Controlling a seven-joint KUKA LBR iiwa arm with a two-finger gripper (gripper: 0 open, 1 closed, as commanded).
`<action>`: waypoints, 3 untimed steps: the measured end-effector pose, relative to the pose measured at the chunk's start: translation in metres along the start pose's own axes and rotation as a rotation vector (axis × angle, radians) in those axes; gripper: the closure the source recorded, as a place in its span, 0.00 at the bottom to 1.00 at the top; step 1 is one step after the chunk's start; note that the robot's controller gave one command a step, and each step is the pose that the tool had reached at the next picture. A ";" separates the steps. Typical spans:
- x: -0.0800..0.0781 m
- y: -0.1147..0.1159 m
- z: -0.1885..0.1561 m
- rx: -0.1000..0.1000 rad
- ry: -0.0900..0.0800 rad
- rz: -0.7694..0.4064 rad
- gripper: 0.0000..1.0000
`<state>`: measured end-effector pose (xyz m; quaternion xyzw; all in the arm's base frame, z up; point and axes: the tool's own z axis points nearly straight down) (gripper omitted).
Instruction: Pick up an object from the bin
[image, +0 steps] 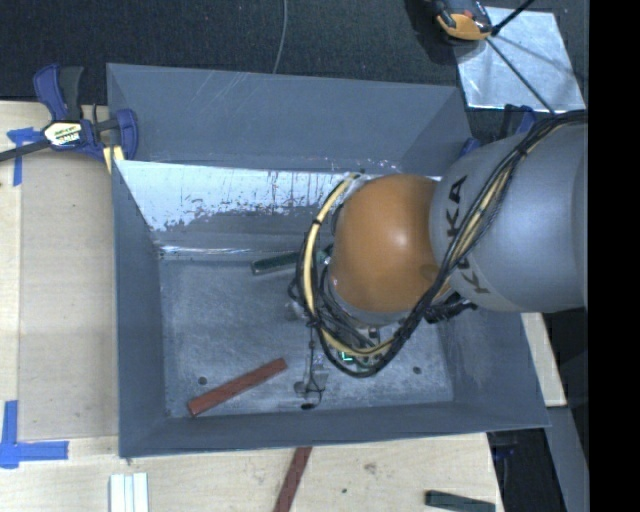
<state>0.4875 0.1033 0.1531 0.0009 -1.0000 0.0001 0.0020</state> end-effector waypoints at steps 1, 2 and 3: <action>-0.002 0.000 -0.003 -0.001 -0.006 0.002 0.00; 0.000 0.047 0.064 -0.001 -0.009 -0.117 0.00; -0.003 0.059 0.050 0.000 -0.004 -0.338 0.00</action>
Offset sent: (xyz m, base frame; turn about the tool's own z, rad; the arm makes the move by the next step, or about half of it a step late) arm -0.0026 0.0597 -0.0831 -0.1506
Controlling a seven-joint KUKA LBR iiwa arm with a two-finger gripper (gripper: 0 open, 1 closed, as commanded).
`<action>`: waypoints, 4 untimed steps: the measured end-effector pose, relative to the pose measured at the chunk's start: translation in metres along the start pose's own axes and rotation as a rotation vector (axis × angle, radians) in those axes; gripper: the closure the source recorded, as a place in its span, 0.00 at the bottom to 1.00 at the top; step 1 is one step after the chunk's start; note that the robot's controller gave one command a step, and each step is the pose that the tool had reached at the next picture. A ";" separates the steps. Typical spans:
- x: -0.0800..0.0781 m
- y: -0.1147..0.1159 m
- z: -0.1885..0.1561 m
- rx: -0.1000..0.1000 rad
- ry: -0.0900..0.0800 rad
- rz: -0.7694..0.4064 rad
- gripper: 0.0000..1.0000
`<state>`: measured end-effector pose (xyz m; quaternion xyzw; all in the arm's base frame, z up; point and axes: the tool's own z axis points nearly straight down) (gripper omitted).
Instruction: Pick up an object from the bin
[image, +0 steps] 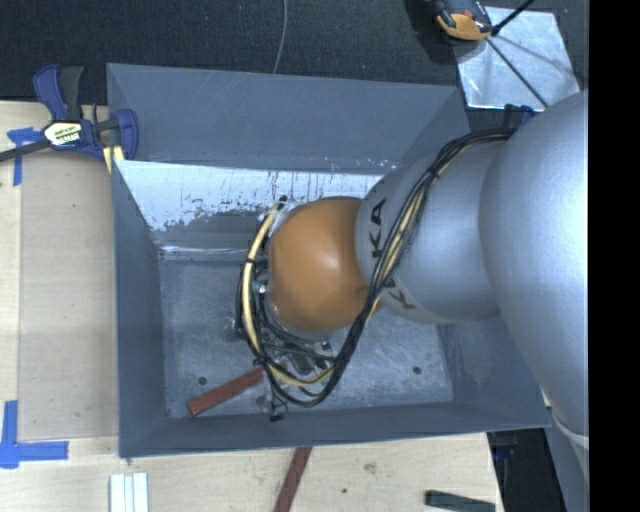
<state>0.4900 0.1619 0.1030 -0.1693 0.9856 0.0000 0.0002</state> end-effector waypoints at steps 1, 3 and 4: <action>-0.001 0.026 0.004 -0.001 0.000 -0.228 0.00; 0.002 0.005 0.033 -0.001 0.000 -0.091 1.00; 0.002 0.005 0.033 -0.001 0.000 -0.091 1.00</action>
Offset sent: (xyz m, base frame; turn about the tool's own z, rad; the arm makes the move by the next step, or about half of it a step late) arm -0.0063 0.0167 -0.0330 -0.2505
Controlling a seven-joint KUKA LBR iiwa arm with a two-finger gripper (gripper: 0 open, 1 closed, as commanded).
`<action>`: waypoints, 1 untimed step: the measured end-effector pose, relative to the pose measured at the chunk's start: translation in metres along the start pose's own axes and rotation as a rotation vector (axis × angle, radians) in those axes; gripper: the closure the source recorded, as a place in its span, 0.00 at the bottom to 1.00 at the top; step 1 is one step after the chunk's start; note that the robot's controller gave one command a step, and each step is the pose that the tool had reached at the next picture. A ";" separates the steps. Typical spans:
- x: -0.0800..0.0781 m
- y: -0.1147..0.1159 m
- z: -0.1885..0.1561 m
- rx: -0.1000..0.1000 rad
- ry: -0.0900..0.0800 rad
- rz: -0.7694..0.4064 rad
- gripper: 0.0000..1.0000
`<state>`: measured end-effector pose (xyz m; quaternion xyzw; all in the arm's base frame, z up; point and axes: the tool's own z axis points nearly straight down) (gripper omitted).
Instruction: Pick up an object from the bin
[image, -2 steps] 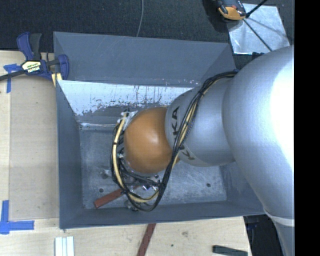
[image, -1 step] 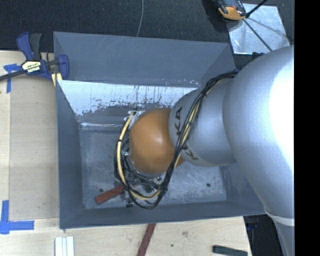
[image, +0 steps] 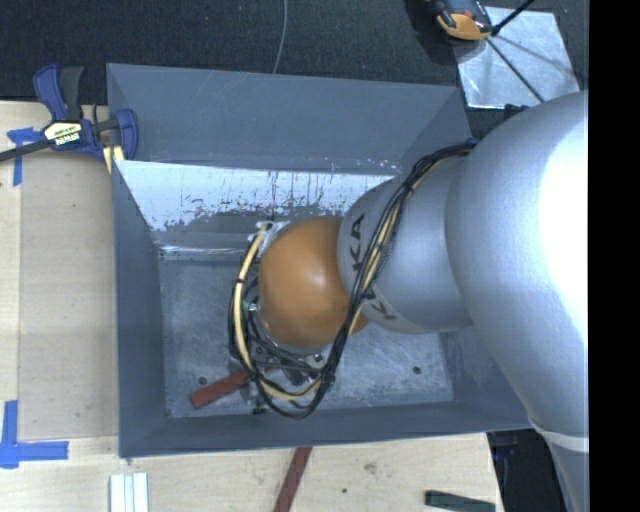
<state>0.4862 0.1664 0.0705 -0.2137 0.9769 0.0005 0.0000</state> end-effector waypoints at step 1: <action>0.000 0.000 -0.001 0.000 0.000 0.000 1.00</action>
Offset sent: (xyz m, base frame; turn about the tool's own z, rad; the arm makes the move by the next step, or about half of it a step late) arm 0.0002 0.0000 0.0499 0.0000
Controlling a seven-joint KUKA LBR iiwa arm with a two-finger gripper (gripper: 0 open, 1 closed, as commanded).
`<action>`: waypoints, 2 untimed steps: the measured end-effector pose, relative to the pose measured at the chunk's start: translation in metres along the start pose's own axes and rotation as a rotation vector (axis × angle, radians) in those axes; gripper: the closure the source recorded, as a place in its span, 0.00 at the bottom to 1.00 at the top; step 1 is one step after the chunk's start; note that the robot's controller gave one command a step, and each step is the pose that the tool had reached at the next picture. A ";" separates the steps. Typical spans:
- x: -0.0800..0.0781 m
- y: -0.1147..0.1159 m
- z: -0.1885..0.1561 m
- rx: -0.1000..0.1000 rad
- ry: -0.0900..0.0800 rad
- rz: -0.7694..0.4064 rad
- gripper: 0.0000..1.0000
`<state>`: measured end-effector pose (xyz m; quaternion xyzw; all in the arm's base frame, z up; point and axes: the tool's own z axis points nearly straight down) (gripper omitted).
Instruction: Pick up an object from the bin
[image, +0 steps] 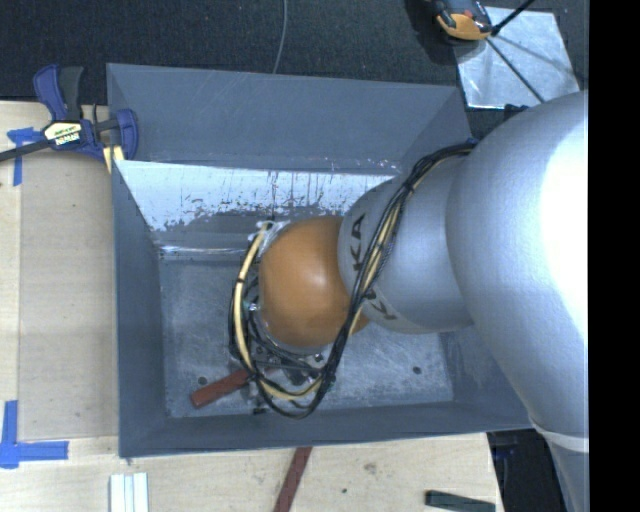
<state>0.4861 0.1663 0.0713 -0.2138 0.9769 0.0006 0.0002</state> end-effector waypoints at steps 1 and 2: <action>0.001 0.000 -0.006 0.000 0.003 0.000 1.00; 0.001 0.000 -0.021 0.000 0.004 0.000 1.00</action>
Offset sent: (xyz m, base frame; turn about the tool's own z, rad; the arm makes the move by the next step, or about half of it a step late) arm -0.0001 -0.0002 0.0029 0.0000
